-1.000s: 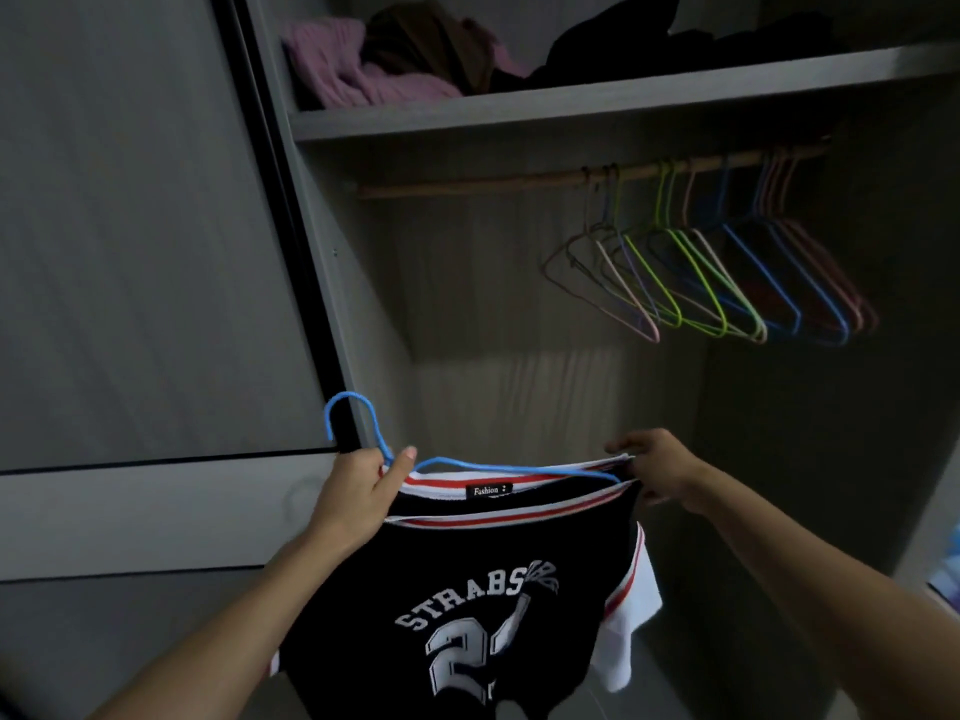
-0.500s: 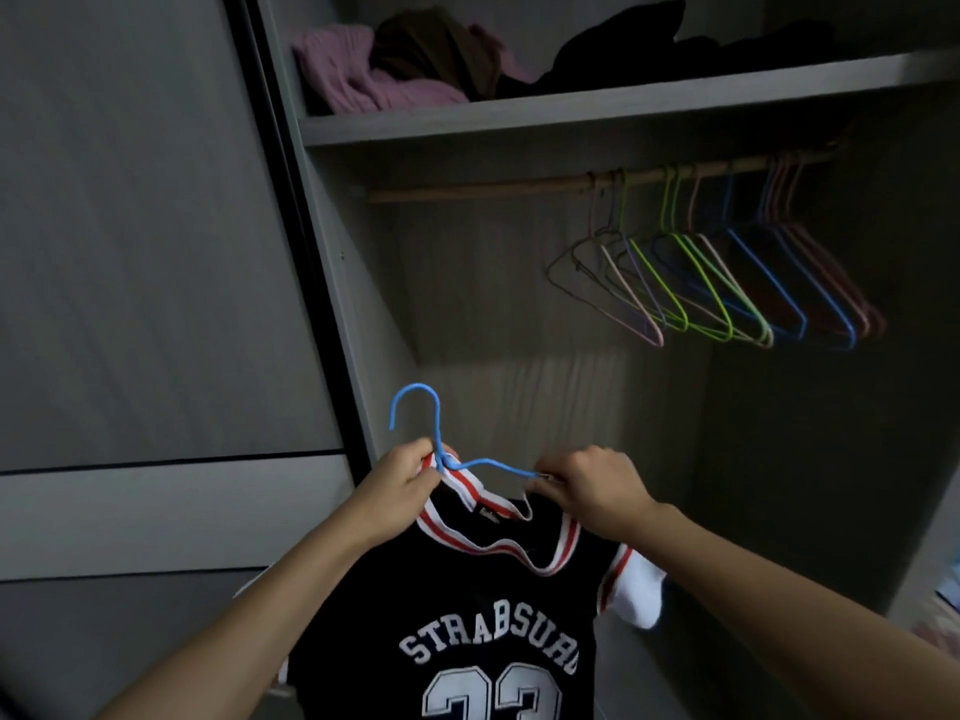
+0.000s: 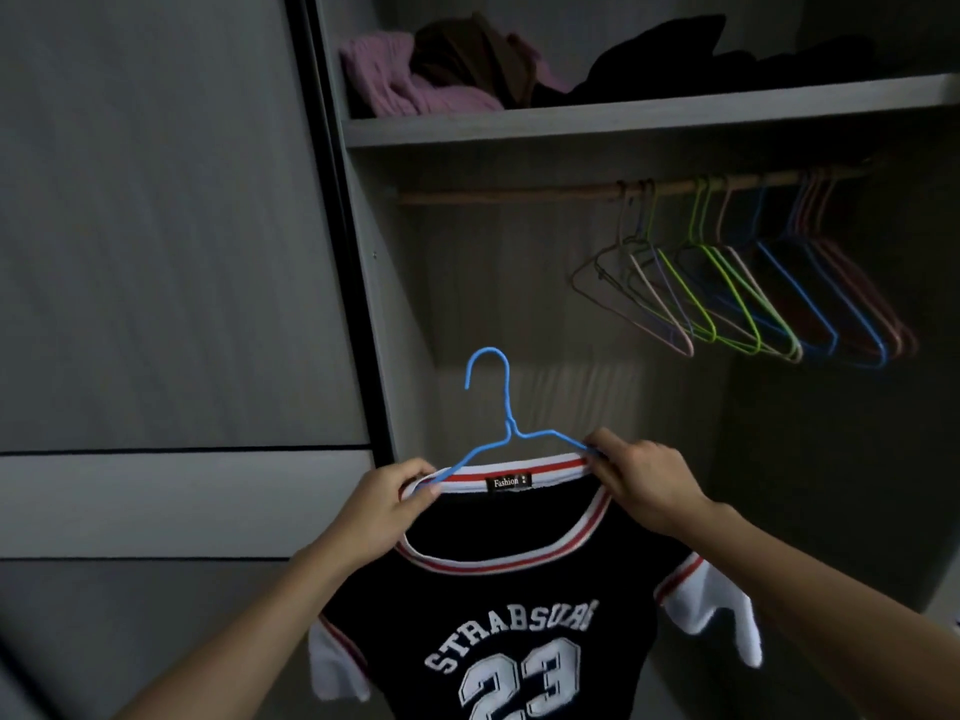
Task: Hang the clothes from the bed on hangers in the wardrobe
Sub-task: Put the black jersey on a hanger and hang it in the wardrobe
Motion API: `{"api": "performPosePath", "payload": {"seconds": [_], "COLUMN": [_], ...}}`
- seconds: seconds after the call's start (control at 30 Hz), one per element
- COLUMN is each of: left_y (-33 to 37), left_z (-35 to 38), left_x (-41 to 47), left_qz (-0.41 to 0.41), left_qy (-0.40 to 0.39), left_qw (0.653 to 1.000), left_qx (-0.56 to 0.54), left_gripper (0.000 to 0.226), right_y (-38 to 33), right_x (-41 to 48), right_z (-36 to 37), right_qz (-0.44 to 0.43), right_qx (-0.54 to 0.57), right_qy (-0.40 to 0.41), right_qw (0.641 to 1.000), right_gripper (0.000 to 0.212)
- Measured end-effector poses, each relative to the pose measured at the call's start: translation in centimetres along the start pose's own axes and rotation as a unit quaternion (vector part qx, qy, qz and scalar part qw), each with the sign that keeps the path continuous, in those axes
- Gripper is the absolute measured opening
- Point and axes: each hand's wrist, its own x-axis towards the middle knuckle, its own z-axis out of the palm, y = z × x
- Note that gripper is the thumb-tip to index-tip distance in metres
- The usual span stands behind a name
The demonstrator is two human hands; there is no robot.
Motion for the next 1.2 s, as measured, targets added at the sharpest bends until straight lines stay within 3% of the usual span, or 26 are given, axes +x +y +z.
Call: {"api": "performPosePath", "payload": {"seconds": [0.13,0.23,0.3,0.4,0.53,0.67,0.8,0.97,1.07,1.2], "left_y": [0.2,0.3,-0.5,-2.7,-3.8,-2.7,-1.7,-1.0,-0.9,-1.0], "left_z": [0.4,0.7,0.0,-1.5,-2.4,-2.6,-3.2,-4.6,-5.5,-6.2], "left_x": [0.4,1.0,1.2,1.6,2.5,4.0,5.5,7.2,7.8,8.4], "left_qz": [0.030,0.030,0.019,-0.013,-0.050,-0.077,-0.087,-0.075,-0.051,-0.046], "left_qy": [0.024,0.016,0.026,0.039,0.075,0.115,0.117,0.113,0.118,0.075], "left_qw": [0.999,0.999,0.999,0.996,0.991,0.982,0.974,0.954,0.942,0.956], "left_qx": [0.015,0.027,0.040,0.082,0.094,0.132,0.171,0.269,0.310,0.279], "left_gripper": [0.009,0.017,0.029,0.057,0.023,0.008,0.012,0.021,0.022,0.029], "right_y": [-1.4,-2.4,-2.2,-1.1,0.2,0.0,-2.2,-6.0,-7.9,-9.9], "right_x": [0.4,0.8,0.5,0.6,2.1,4.9,9.2,17.6,23.4,30.8], "right_z": [-0.7,-1.5,-2.4,-4.6,-8.3,-10.6,-9.3,-6.3,-5.1,-4.4], "right_qz": [0.005,0.052,0.101,0.170,0.270,0.324,0.315,0.289,0.258,0.240], "right_qx": [0.124,0.352,0.415,0.425,0.414,0.422,0.464,0.598,0.613,0.622], "right_qy": [-0.062,-0.089,-0.074,-0.033,-0.008,0.027,0.050,0.026,0.035,0.055], "right_qw": [0.990,0.930,0.901,0.888,0.869,0.846,0.826,0.747,0.746,0.743], "right_gripper": [0.020,0.025,0.026,0.025,0.025,0.031,0.019,0.021,0.021,0.028]}}
